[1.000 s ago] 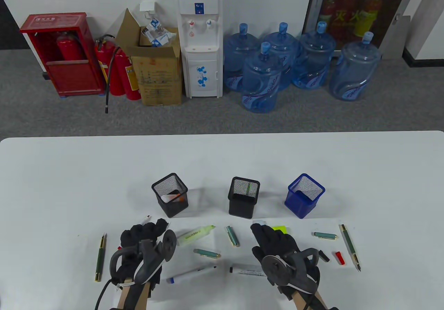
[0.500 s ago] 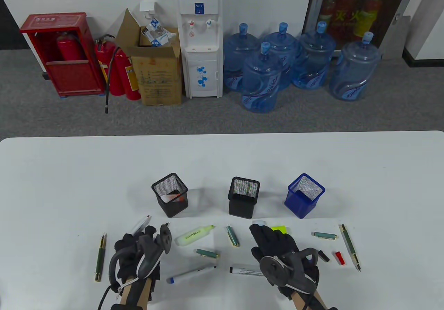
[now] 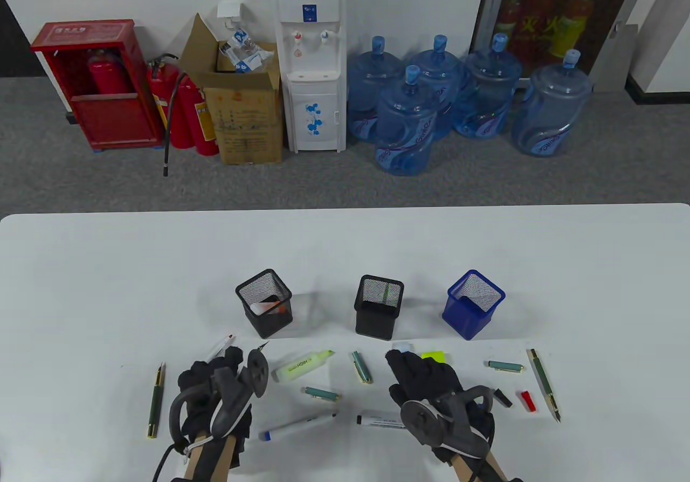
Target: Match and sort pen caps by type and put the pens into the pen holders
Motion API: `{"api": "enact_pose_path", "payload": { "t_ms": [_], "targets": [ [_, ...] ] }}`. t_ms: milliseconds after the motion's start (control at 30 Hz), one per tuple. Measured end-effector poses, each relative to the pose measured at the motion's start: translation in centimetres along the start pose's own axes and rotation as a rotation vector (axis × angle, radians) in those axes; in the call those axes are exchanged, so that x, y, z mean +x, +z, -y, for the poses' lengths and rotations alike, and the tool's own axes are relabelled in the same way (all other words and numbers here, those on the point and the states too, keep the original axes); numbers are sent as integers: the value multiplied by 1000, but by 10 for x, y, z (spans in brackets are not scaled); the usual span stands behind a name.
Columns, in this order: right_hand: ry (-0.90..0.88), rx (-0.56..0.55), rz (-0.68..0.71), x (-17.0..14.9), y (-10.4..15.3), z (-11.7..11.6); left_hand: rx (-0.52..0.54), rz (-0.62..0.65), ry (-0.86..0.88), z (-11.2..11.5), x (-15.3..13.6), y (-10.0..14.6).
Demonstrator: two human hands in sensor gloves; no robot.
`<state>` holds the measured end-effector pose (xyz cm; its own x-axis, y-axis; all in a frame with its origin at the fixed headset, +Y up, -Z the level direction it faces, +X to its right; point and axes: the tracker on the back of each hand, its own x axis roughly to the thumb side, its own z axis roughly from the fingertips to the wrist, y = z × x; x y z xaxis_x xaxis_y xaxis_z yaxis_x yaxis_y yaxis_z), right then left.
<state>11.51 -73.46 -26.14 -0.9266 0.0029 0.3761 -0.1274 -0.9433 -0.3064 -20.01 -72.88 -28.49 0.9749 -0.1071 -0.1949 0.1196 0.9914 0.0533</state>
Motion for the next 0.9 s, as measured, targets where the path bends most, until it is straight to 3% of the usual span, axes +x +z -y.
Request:
{"api": "enact_pose_path", "payload": {
  "t_ms": [100,300,400,500,700,900],
  "targets": [
    [8,10,-7,0,0,-2,53,138,-13,-5,10,9],
    [27,27,19,9,-4,3,66,198,1,-6,18,15],
    [-10,36,44,24,-14,12,69,197,3,-7,16,16],
    [65,96,103,50,-30,11,53,170,18,-7,13,14],
    [166,243,117,104,-62,-14,28,123,42,-3,6,10],
    [179,304,99,117,-74,-30,4,117,18,2,4,9]
  ]
}}
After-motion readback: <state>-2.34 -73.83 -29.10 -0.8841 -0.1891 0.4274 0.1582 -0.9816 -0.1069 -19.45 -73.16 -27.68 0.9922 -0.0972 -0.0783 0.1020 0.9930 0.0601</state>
